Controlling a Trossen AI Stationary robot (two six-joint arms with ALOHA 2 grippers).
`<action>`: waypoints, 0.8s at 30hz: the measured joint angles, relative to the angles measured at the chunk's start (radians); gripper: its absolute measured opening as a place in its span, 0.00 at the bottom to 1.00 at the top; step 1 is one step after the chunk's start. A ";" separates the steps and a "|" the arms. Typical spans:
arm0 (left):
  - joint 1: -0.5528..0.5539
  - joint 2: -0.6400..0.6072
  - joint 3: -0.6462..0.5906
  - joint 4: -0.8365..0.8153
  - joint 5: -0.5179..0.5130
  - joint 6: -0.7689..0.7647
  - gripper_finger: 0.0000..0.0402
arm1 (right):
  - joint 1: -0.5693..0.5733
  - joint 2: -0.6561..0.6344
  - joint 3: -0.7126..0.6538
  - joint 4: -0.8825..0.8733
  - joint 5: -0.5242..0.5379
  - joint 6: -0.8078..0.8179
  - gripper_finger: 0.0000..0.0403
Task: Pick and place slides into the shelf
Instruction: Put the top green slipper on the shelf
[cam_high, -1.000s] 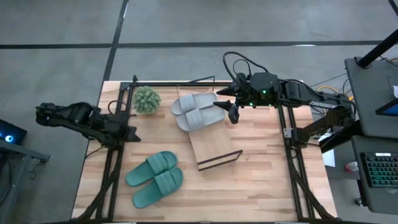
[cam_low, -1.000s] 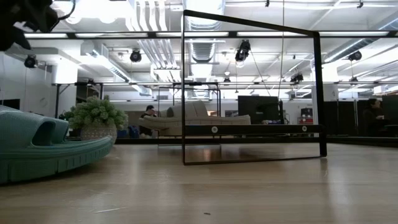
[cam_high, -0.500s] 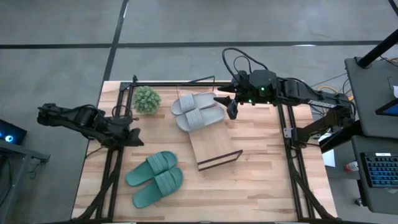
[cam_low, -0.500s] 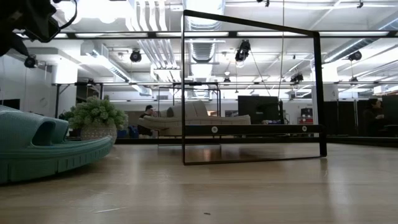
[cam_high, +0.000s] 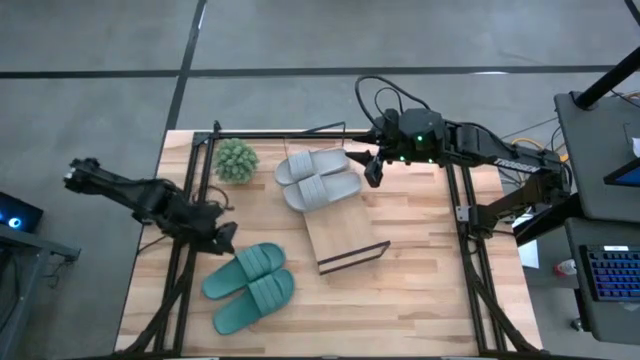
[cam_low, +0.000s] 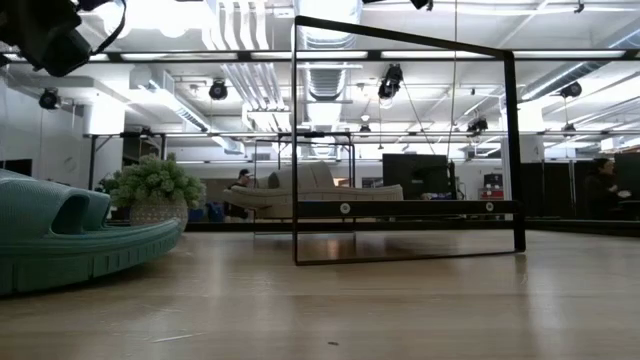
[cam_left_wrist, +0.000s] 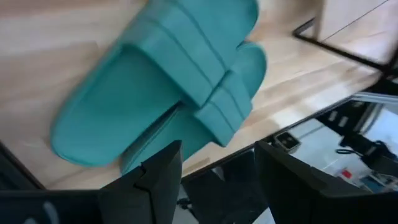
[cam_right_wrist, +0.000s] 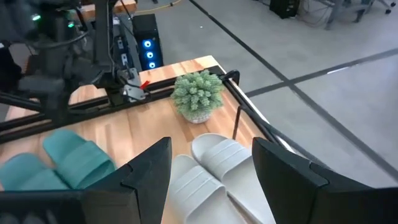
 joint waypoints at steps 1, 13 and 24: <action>-0.019 0.021 0.000 0.019 0.000 -0.026 0.46 | -0.001 0.000 0.000 0.001 0.000 -0.008 0.53; -0.182 0.153 -0.002 0.118 -0.344 -0.336 0.46 | -0.049 -0.002 0.000 0.001 0.000 -0.096 0.53; -0.276 0.257 0.001 0.054 -0.320 -0.434 0.46 | -0.102 -0.003 0.000 0.001 -0.001 -0.104 0.53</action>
